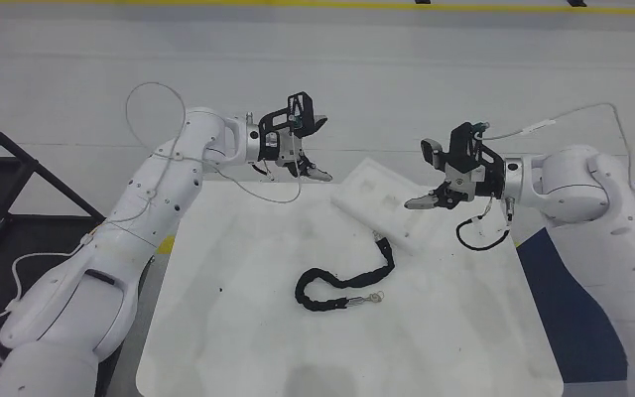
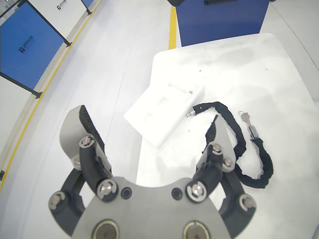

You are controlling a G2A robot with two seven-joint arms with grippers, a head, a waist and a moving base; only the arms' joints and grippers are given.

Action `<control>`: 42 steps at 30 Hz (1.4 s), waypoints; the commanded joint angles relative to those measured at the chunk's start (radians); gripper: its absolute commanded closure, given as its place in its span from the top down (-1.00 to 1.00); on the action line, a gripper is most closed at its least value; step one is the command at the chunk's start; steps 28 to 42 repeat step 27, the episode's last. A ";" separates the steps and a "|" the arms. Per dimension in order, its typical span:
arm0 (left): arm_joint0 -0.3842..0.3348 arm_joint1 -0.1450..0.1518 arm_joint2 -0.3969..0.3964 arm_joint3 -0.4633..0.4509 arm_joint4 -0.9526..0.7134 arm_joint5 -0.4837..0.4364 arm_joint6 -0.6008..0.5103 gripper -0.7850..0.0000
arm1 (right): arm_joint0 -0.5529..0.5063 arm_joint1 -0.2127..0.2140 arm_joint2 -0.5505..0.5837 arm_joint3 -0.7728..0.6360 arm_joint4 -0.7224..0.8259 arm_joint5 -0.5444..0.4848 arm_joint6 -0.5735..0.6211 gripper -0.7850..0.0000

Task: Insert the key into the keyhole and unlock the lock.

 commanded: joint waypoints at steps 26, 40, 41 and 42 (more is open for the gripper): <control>-0.081 0.007 0.051 0.019 -0.301 0.000 -0.155 1.00 | 0.104 0.001 -0.028 0.039 0.085 -0.015 0.060 1.00; -0.081 0.007 0.051 0.019 -0.301 0.000 -0.155 1.00 | 0.104 0.001 -0.028 0.039 0.085 -0.015 0.060 1.00; -0.081 0.007 0.051 0.019 -0.301 0.000 -0.155 1.00 | 0.104 0.001 -0.028 0.039 0.085 -0.015 0.060 1.00; -0.081 0.007 0.051 0.019 -0.301 0.000 -0.155 1.00 | 0.104 0.001 -0.028 0.039 0.085 -0.015 0.060 1.00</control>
